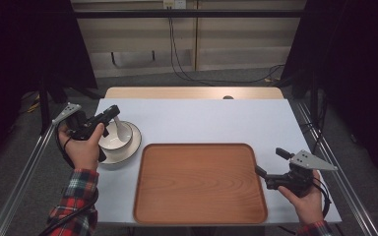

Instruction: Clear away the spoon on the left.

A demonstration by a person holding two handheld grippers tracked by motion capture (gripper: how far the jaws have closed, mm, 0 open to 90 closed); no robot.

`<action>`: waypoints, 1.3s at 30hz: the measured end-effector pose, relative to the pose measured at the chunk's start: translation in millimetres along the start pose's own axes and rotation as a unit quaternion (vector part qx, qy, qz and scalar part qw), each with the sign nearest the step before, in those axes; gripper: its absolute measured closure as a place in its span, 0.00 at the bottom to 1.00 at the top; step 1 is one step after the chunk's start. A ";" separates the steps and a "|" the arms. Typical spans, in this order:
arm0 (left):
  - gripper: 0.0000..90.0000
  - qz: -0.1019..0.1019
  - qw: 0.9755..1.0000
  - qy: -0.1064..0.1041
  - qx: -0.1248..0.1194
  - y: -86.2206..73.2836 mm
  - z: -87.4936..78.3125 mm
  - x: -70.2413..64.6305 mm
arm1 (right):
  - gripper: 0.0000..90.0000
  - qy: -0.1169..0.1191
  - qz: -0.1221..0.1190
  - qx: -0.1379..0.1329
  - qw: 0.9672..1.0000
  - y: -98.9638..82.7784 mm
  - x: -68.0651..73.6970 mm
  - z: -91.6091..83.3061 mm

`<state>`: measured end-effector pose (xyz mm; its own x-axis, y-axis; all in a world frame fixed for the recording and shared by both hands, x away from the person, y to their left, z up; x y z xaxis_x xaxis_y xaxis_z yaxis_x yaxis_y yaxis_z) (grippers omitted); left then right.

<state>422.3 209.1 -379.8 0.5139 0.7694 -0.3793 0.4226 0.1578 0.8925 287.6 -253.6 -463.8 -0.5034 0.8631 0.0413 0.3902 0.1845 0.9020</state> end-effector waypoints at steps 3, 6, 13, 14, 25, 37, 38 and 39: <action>0.95 0.000 1.000 -0.010 0.002 2.4 0.5 -5.1 | 0.02 0.001 -0.002 0.000 1.000 -0.1 0.6 0.2; 0.95 0.000 1.000 -0.016 0.006 4.6 1.0 -11.1 | 0.02 0.002 -0.001 0.001 1.000 -0.2 0.7 0.1; 0.95 0.011 0.999 -0.043 0.018 5.7 3.0 -23.9 | 0.01 0.005 -0.002 -0.001 1.000 0.0 1.5 0.3; 0.95 0.007 0.999 -0.048 0.019 5.7 3.5 -26.6 | 0.01 0.005 -0.002 0.000 1.000 0.0 1.6 0.3; 0.95 0.012 0.995 -0.095 0.039 -0.1 11.2 -54.0 | 0.01 0.010 -0.001 -0.001 1.000 0.0 2.2 0.3; 0.95 0.014 0.991 -0.123 0.059 -10.8 14.5 -68.7 | 0.01 0.019 -0.004 -0.002 1.000 0.1 3.5 -0.4; 0.95 0.014 0.990 -0.124 0.059 -11.6 14.9 -69.7 | 0.00 0.016 -0.005 -0.003 1.000 0.4 3.4 -0.2; 0.95 0.010 0.990 -0.129 0.059 -12.6 15.1 -71.5 | 0.00 0.017 -0.005 -0.003 1.000 0.3 3.6 -0.2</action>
Point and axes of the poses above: each handheld gripper's, and its own axes: z roughly forward along the jaws, y roughly out of its top, x roughly to its left, the point moved 8 cm from there along z, roughly forward along the jaws, and after that the axes turned 6 degrees about x, right-handed, at the moved point
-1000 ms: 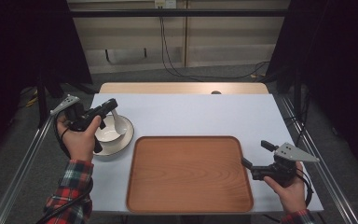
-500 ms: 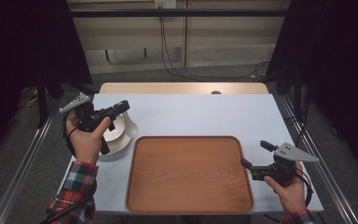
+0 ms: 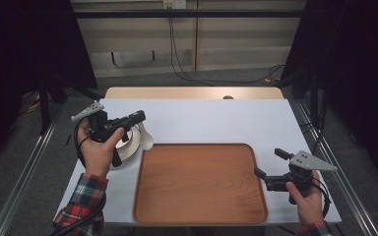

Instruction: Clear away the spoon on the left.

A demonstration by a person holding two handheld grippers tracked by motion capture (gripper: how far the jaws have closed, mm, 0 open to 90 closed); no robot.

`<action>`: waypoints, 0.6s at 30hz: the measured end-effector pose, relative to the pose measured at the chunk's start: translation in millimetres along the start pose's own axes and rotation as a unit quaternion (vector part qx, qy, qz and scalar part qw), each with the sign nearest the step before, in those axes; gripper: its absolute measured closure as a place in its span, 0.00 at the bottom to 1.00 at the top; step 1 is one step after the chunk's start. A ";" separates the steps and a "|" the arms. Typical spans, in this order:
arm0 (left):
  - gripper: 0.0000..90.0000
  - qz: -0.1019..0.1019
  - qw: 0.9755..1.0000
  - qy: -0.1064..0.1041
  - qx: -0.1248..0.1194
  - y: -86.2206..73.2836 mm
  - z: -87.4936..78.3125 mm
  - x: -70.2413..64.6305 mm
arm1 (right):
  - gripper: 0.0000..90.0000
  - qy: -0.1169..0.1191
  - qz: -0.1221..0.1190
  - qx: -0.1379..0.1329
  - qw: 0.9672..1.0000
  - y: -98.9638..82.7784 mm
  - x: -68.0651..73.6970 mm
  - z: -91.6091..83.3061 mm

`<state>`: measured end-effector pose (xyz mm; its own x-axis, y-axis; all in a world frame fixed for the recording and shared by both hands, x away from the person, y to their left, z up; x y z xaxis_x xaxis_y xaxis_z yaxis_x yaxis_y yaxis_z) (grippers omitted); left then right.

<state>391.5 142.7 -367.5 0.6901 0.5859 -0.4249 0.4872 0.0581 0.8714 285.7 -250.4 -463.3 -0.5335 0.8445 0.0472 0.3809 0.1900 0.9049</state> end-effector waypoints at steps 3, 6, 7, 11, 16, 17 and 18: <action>0.95 -0.001 1.000 -0.007 0.007 -3.7 1.9 -2.7 | 0.00 -0.001 -0.002 0.001 1.000 -0.3 0.1 0.5; 0.95 -0.003 1.000 -0.011 0.011 -6.9 4.3 -5.4 | 0.00 -0.002 -0.004 0.002 1.000 -0.6 0.3 0.7; 0.95 -0.003 1.000 -0.011 0.011 -6.9 4.3 -5.4 | 0.00 -0.001 -0.004 0.003 1.000 -0.7 0.6 0.7; 0.95 -0.001 1.000 -0.018 0.019 -14.0 7.4 -9.3 | 0.00 -0.001 -0.005 0.003 1.000 -0.9 0.9 0.6; 0.95 0.000 0.999 -0.023 0.026 -20.5 9.5 -12.2 | 0.00 -0.003 -0.008 0.004 1.000 -1.0 0.9 0.5; 0.95 -0.003 0.999 -0.022 0.024 -21.2 10.3 -13.0 | 0.00 -0.004 -0.008 0.003 1.000 -0.9 0.9 0.7; 0.95 -0.001 0.999 -0.027 0.027 -22.4 10.2 -14.1 | 0.00 -0.003 -0.009 0.003 1.000 -0.9 1.0 0.6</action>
Point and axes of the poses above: each handheld gripper's, and its own axes: z roughly forward along the jaws, y roughly out of its top, x roughly to its left, the point moved 8 cm from there along z, roughly forward along the jaws, and after that the axes turned 6 degrees about x, right-handed, at the moved point
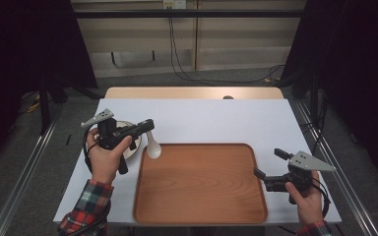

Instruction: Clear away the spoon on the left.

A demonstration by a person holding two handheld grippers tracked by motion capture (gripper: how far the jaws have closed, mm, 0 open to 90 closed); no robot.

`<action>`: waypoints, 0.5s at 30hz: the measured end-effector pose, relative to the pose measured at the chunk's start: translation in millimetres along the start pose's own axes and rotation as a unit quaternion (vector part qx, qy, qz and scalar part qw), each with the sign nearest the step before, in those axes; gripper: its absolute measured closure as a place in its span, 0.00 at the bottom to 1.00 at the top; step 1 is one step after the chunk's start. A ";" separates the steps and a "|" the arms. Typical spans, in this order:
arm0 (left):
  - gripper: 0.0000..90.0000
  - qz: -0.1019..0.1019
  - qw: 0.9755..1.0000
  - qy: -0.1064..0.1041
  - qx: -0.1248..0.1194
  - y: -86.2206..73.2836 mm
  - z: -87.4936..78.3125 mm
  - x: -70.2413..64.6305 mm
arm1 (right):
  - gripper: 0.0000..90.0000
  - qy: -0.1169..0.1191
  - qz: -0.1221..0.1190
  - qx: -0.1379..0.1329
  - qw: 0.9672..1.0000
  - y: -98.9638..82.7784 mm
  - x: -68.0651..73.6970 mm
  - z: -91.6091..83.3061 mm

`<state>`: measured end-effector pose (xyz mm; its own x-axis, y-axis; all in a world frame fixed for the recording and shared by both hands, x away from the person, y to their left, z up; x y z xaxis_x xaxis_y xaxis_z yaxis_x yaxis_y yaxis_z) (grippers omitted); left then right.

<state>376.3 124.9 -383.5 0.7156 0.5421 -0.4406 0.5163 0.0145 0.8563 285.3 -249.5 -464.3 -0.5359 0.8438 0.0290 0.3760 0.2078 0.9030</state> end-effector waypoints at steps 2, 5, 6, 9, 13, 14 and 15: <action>0.95 -0.001 1.000 -0.001 -0.001 -1.1 0.6 -1.3 | 0.00 0.001 0.001 0.000 1.000 0.0 0.3 0.1; 0.95 0.001 1.000 -0.003 0.002 -3.3 1.1 -3.2 | 0.00 0.002 0.001 0.001 1.000 -0.2 0.3 0.0; 0.95 0.001 1.000 -0.004 0.002 -4.1 1.2 -3.7 | 0.00 0.002 0.001 0.001 1.000 -0.2 0.4 0.0; 0.95 -0.001 1.000 -0.001 0.004 -7.3 2.2 -4.4 | 0.00 0.003 0.000 0.001 1.000 -0.2 0.3 0.0; 0.95 -0.002 1.000 -0.003 0.007 -12.0 3.4 -6.9 | 0.00 0.004 0.000 0.001 1.000 -0.2 0.6 -0.2; 0.95 -0.003 1.000 -0.005 0.008 -13.1 3.7 -7.9 | 0.00 0.003 0.000 0.001 1.000 -0.3 0.6 -0.1; 0.95 -0.001 1.000 -0.005 0.011 -14.1 3.8 -7.8 | 0.00 0.002 0.000 0.001 1.000 -0.2 0.6 0.1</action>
Point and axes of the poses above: each handheld gripper's, and its own axes: z roughly forward along the jaws, y roughly out of its top, x roughly to its left, the point moved 8 cm from there along z, roughly forward along the jaws, and after that the axes turned 6 degrees about x, right-handed, at the moved point
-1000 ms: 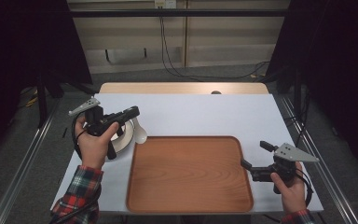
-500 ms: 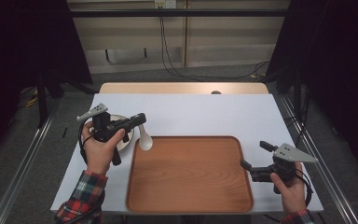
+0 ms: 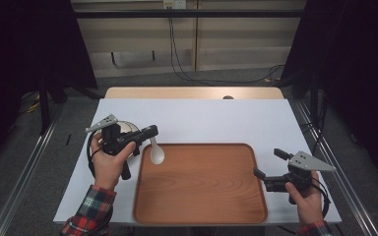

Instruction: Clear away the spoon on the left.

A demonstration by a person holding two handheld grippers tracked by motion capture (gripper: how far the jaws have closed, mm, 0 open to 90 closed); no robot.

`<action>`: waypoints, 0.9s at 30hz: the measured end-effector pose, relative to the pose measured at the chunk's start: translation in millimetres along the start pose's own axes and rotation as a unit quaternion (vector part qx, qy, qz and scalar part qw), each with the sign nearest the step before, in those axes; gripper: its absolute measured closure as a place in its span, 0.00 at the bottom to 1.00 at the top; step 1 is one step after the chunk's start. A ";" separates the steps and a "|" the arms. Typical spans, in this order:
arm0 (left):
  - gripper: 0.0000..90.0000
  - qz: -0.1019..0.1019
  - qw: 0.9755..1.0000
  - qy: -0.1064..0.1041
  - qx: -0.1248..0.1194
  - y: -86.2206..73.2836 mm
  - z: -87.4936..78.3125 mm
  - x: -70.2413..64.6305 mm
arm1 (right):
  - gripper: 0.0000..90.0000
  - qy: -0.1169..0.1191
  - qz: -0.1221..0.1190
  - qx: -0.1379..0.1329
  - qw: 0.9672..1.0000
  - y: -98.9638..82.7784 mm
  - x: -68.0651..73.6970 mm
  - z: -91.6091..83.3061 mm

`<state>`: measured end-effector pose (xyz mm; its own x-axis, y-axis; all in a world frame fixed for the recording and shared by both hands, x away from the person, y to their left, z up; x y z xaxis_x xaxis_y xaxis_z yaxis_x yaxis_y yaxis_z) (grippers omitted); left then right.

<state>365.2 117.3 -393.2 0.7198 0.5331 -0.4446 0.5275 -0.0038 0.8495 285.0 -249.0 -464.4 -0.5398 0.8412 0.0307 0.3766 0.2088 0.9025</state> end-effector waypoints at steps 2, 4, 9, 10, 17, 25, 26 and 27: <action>0.95 -0.001 1.000 -0.001 0.001 -1.5 0.7 -0.7 | 0.00 0.001 0.000 0.000 1.000 -0.1 0.1 -0.1; 0.95 -0.002 1.000 -0.004 0.004 -4.8 2.0 -1.7 | 0.00 0.001 0.000 0.000 1.000 0.0 0.0 -0.1; 0.95 -0.004 1.000 -0.009 0.010 -10.7 4.1 -3.9 | 0.00 0.002 0.000 0.000 1.000 0.2 0.3 -0.2; 0.95 -0.007 1.000 -0.010 0.010 -11.6 4.5 -5.0 | 0.00 0.001 0.001 -0.001 1.000 0.3 0.5 0.0; 0.95 -0.009 1.000 -0.019 0.017 -17.4 5.7 -7.6 | 0.00 0.001 0.000 -0.001 1.000 0.4 0.6 0.3; 0.95 -0.014 0.999 -0.027 0.024 -27.5 7.4 -11.6 | 0.00 0.003 -0.002 0.000 1.000 0.0 1.1 0.7; 0.95 -0.015 0.999 -0.029 0.025 -28.4 7.6 -12.2 | 0.00 0.003 -0.002 0.000 1.000 0.1 1.0 0.7; 0.95 -0.015 0.999 -0.029 0.024 -29.2 7.8 -12.5 | 0.00 0.003 -0.002 0.000 1.000 0.0 1.0 0.7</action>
<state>344.3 104.2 -414.6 0.7279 0.4828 -0.4869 0.5692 -0.0293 0.8217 285.0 -247.8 -464.7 -0.5451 0.8378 0.0295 0.3740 0.2116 0.9030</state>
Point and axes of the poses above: each handheld gripper's, and its own axes: z roughly forward along the jaws, y roughly out of its top, x roughly to its left, the point moved 8 cm from there along z, roughly forward along the jaws, and after that the axes turned 6 degrees about x, right-handed, at the moved point
